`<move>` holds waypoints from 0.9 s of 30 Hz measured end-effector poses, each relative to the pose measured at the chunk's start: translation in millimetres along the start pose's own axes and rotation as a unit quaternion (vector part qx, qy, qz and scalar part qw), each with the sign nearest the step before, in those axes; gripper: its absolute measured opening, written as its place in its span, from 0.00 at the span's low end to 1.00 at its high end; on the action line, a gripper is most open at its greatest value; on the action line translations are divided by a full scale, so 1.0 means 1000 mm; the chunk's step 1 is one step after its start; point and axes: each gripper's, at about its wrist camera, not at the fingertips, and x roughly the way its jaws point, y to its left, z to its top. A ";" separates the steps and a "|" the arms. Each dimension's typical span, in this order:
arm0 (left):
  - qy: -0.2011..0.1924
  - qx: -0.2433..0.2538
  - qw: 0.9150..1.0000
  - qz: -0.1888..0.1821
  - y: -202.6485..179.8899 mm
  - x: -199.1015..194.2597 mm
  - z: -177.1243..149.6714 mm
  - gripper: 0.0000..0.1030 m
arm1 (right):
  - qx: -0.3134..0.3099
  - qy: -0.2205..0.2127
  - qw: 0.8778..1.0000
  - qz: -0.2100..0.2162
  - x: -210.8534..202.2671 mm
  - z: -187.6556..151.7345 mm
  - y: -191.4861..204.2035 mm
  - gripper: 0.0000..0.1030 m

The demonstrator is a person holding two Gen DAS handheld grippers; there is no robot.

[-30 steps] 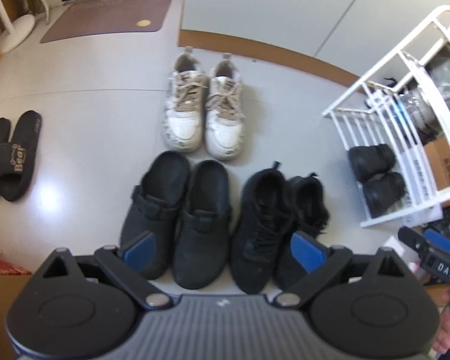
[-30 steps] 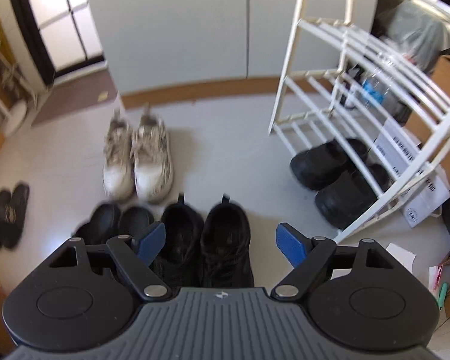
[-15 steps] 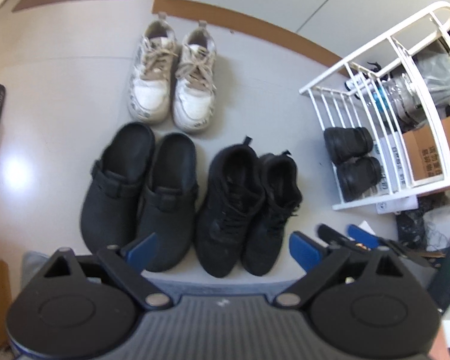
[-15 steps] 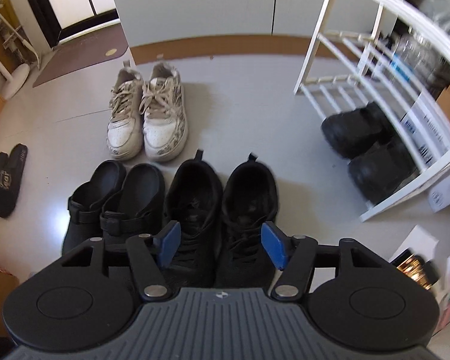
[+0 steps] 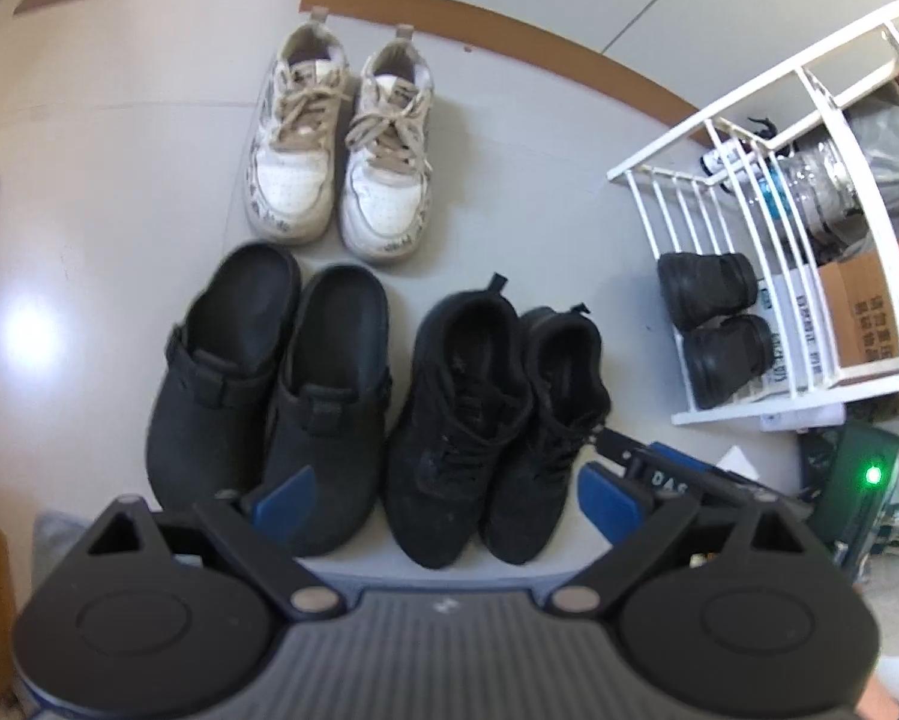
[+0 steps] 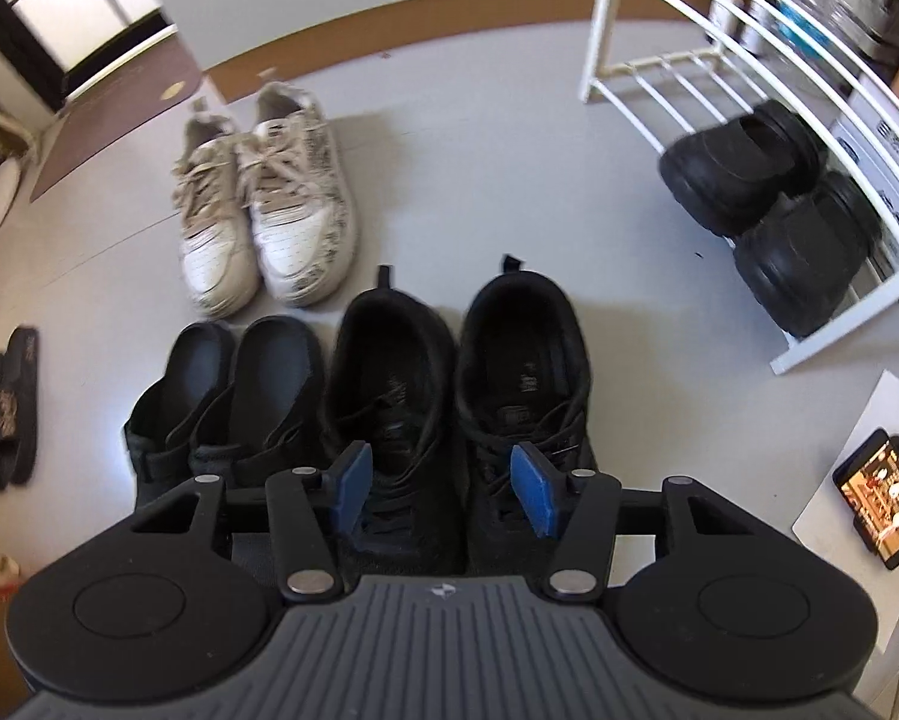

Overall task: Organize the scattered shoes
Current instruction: 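Move the right tool back over the pair of black sneakers in the row, then lower the right gripper onto both black sneakers and grasp their heels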

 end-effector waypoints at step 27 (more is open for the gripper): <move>0.024 -0.065 0.996 0.054 0.025 0.043 0.025 0.92 | 0.036 -0.033 0.999 -0.020 0.098 -0.007 0.013 0.55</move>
